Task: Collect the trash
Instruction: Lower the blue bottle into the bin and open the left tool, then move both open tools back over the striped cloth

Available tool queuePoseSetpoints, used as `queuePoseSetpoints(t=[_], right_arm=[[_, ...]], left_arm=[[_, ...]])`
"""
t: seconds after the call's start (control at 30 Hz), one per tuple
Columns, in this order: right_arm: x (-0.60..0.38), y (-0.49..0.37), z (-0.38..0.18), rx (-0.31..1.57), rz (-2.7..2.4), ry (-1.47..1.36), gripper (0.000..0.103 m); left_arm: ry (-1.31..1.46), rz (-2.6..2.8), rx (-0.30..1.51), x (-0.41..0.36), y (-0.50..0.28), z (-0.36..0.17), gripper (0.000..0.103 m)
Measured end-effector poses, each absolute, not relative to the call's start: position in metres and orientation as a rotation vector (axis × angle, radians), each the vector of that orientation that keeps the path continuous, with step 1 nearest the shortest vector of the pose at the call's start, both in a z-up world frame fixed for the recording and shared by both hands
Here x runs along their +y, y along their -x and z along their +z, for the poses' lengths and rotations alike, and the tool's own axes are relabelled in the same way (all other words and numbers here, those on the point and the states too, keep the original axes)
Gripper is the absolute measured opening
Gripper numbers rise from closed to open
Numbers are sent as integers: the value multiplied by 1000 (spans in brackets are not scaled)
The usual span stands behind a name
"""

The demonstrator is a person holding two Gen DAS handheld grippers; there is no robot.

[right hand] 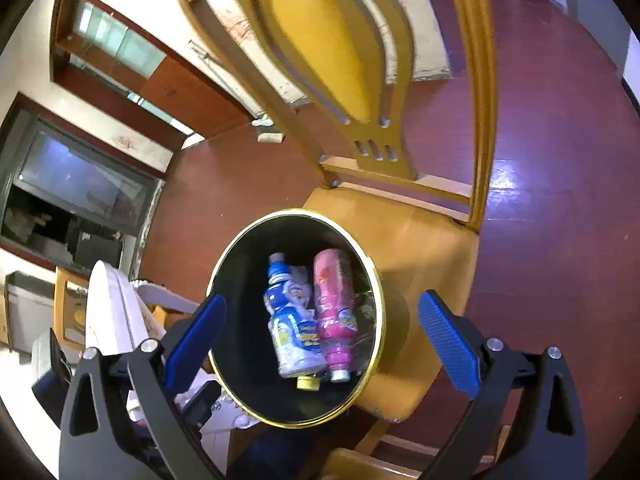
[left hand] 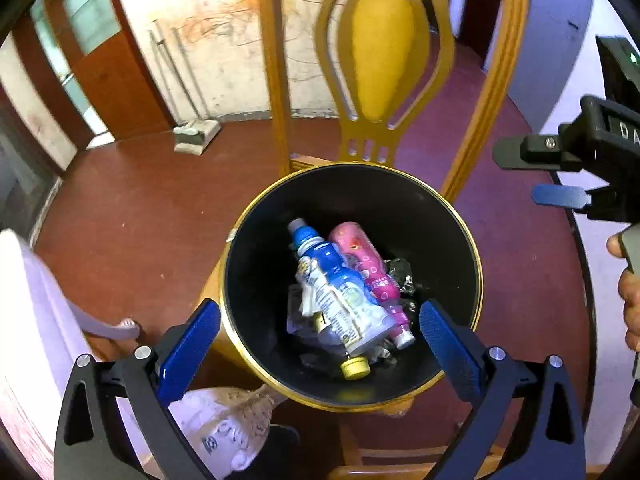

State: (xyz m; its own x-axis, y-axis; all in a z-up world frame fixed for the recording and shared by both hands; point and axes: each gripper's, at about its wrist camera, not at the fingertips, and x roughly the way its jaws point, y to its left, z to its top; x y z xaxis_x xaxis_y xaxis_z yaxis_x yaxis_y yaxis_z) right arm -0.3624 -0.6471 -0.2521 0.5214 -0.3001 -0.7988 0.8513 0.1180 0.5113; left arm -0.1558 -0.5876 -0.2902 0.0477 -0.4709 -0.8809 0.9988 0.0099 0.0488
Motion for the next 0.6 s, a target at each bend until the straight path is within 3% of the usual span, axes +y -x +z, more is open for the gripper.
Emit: queuePoseSetpoints(t=[0.17, 0.37, 0.6], right_arm=[[-634, 335, -243, 634, -878, -1121, 97], [-613, 297, -230, 674, -841, -1043, 97], [-572, 227, -214, 751, -706, -944, 97]], left_arm=[[-841, -1288, 800, -552, 134, -272, 97], [-720, -1127, 650, -491, 92, -230, 97], [-482, -975, 721, -405, 28, -199, 97]])
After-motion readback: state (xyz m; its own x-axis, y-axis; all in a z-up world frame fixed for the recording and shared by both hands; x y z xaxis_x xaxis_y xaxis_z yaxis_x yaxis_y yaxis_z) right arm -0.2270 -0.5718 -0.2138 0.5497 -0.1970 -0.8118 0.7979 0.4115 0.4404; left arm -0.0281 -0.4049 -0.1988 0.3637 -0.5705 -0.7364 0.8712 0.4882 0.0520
